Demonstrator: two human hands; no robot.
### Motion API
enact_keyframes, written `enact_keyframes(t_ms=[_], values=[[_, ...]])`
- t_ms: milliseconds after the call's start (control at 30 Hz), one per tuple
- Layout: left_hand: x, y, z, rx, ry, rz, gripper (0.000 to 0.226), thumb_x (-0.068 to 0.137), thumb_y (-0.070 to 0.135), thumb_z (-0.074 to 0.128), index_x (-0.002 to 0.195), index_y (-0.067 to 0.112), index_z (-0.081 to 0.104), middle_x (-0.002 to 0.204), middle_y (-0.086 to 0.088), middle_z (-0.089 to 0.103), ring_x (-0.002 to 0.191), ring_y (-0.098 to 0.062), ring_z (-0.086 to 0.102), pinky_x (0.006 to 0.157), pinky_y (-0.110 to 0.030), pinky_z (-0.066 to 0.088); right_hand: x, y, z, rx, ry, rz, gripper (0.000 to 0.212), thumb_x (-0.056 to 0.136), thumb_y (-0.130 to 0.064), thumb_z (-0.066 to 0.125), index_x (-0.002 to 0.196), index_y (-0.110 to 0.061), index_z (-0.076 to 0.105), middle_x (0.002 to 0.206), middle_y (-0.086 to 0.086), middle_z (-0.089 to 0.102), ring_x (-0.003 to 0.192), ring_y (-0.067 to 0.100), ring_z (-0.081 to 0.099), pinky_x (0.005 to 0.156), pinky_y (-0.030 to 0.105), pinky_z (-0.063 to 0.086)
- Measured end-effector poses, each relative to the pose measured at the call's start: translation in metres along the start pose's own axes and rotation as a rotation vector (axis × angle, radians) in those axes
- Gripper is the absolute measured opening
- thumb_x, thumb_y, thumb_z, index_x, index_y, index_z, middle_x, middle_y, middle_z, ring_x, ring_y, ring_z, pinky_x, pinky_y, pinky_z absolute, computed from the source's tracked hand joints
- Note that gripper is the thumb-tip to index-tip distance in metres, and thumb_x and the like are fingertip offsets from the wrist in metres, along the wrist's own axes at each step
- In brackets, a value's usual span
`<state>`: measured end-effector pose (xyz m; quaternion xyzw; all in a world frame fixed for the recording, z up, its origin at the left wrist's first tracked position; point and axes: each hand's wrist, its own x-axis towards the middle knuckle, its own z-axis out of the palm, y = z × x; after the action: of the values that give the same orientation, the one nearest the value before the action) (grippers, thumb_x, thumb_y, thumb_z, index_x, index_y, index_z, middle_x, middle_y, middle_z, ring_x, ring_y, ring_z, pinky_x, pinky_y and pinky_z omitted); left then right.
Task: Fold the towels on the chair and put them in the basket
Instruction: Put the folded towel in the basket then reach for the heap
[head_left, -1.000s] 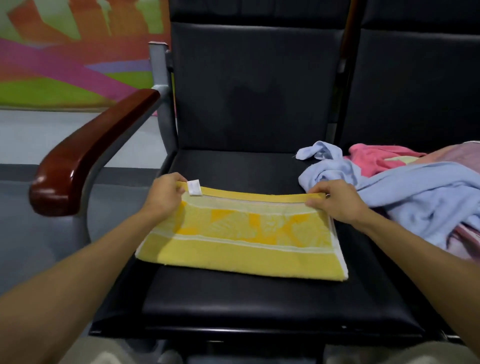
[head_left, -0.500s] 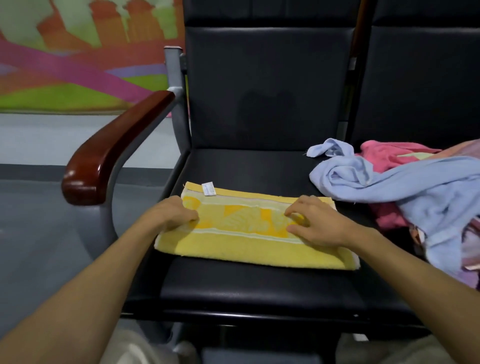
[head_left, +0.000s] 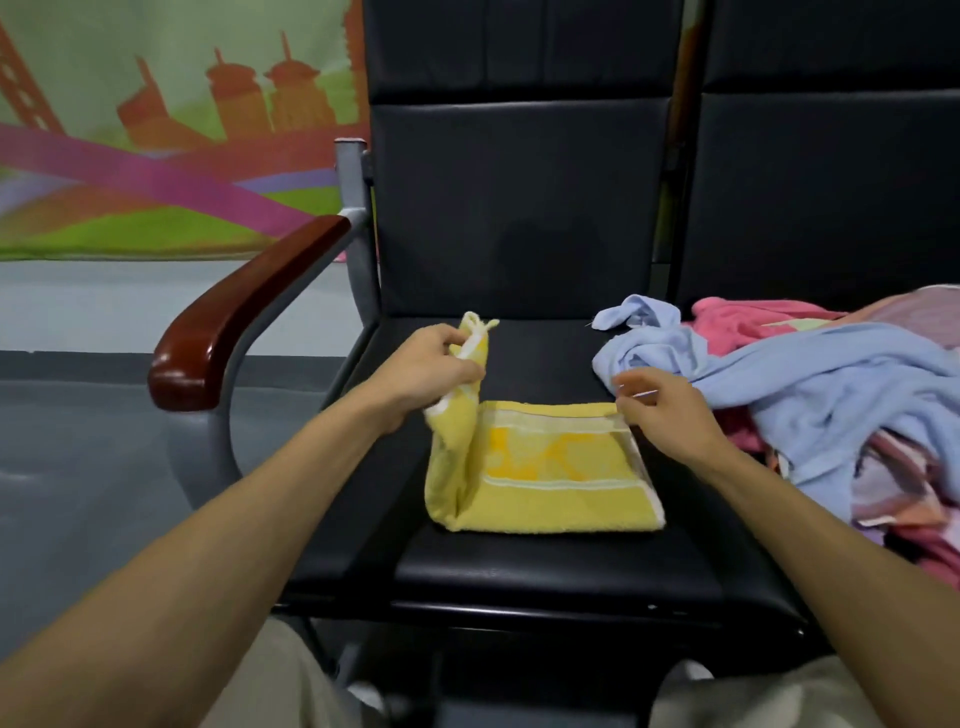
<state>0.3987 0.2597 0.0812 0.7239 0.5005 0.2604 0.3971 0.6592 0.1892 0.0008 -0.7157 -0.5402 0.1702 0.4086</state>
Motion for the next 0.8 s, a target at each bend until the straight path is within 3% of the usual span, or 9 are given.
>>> enact_keyframes(t_ms=[67, 133, 267, 367, 533, 600, 667, 733, 800], values=[[0.005, 0.022, 0.024, 0.141, 0.029, 0.041, 0.035, 0.082, 0.019, 0.064, 0.116, 0.022, 0.058, 0.091, -0.002, 0.063, 0.076, -0.016, 0.063, 0.062, -0.032, 0.048, 0.002, 0.01, -0.009, 0.082, 0.116, 0.117, 0.022, 0.086, -0.007, 0.059, 0.102, -0.019, 0.069, 0.088, 0.0, 0.07, 0.079, 0.022, 0.069, 0.086, 0.039, 0.055], [0.009, 0.039, 0.05, 0.247, 0.033, 0.077, 0.034, 0.084, 0.019, 0.061, 0.117, 0.022, 0.059, 0.088, 0.0, 0.063, 0.069, -0.012, 0.06, 0.054, -0.027, 0.041, 0.003, 0.016, -0.016, 0.166, 0.149, 0.196, 0.022, 0.086, -0.004, 0.056, 0.096, -0.019, 0.068, 0.078, 0.0, 0.068, 0.073, 0.023, 0.069, 0.085, 0.046, 0.056], [0.011, 0.057, 0.101, 0.348, -0.014, 0.083, 0.017, 0.081, 0.013, 0.057, 0.097, 0.012, 0.06, 0.091, -0.014, 0.068, 0.066, -0.025, 0.061, 0.055, -0.031, 0.042, 0.004, 0.022, -0.03, 0.304, 0.182, 0.288, 0.026, 0.086, 0.003, 0.05, 0.084, -0.018, 0.065, 0.079, 0.009, 0.067, 0.065, 0.019, 0.063, 0.072, 0.037, 0.058], [0.014, 0.058, 0.137, 0.387, -0.051, 0.055, 0.024, 0.08, 0.015, 0.055, 0.103, 0.009, 0.061, 0.088, -0.01, 0.065, 0.067, -0.025, 0.063, 0.056, -0.032, 0.05, 0.004, 0.026, -0.033, 0.301, 0.164, 0.322, 0.023, 0.087, 0.002, 0.05, 0.086, -0.014, 0.066, 0.079, 0.011, 0.066, 0.062, 0.017, 0.062, 0.062, 0.03, 0.056], [0.011, 0.036, 0.188, 0.401, -0.18, 0.074, 0.027, 0.083, 0.017, 0.053, 0.109, 0.009, 0.059, 0.098, -0.01, 0.065, 0.084, -0.029, 0.064, 0.072, -0.039, 0.055, 0.006, 0.041, -0.038, 0.027, -0.01, 0.372, 0.02, 0.081, -0.011, 0.055, 0.079, 0.004, 0.068, 0.078, 0.022, 0.069, 0.075, 0.036, 0.069, 0.073, 0.046, 0.059], [0.011, 0.026, 0.195, 0.346, -0.142, 0.059, 0.028, 0.085, 0.021, 0.054, 0.111, 0.01, 0.058, 0.1, -0.008, 0.065, 0.084, -0.027, 0.064, 0.073, -0.038, 0.054, 0.001, 0.043, -0.04, -0.099, -0.125, 0.4, 0.016, 0.078, -0.014, 0.06, 0.07, -0.001, 0.062, 0.069, 0.015, 0.064, 0.067, 0.03, 0.067, 0.073, 0.044, 0.06], [0.013, 0.025, 0.189, 0.261, -0.06, 0.056, 0.024, 0.089, 0.026, 0.055, 0.103, 0.007, 0.061, 0.086, -0.005, 0.065, 0.072, -0.022, 0.062, 0.061, -0.031, 0.051, -0.002, 0.041, -0.041, -0.092, -0.178, 0.426, 0.019, 0.077, -0.012, 0.069, 0.063, -0.006, 0.058, 0.063, 0.008, 0.059, 0.065, 0.025, 0.066, 0.076, 0.043, 0.06], [0.015, 0.031, 0.172, 0.152, 0.042, 0.054, 0.022, 0.09, 0.021, 0.055, 0.088, 0.001, 0.064, 0.065, -0.001, 0.056, 0.058, -0.019, 0.052, 0.046, -0.023, 0.038, -0.001, 0.04, -0.04, -0.1, -0.202, 0.417, 0.018, 0.076, -0.012, 0.076, 0.07, 0.0, 0.065, 0.072, 0.01, 0.067, 0.078, 0.028, 0.07, 0.083, 0.043, 0.058], [0.015, 0.039, 0.148, 0.048, 0.149, 0.043, 0.021, 0.087, 0.016, 0.053, 0.075, 0.0, 0.061, 0.058, -0.004, 0.046, 0.057, -0.022, 0.043, 0.045, -0.028, 0.03, -0.002, 0.037, -0.036, -0.086, -0.215, 0.4, 0.022, 0.072, -0.013, 0.082, 0.079, 0.003, 0.069, 0.084, 0.014, 0.071, 0.088, 0.03, 0.071, 0.087, 0.043, 0.056]])
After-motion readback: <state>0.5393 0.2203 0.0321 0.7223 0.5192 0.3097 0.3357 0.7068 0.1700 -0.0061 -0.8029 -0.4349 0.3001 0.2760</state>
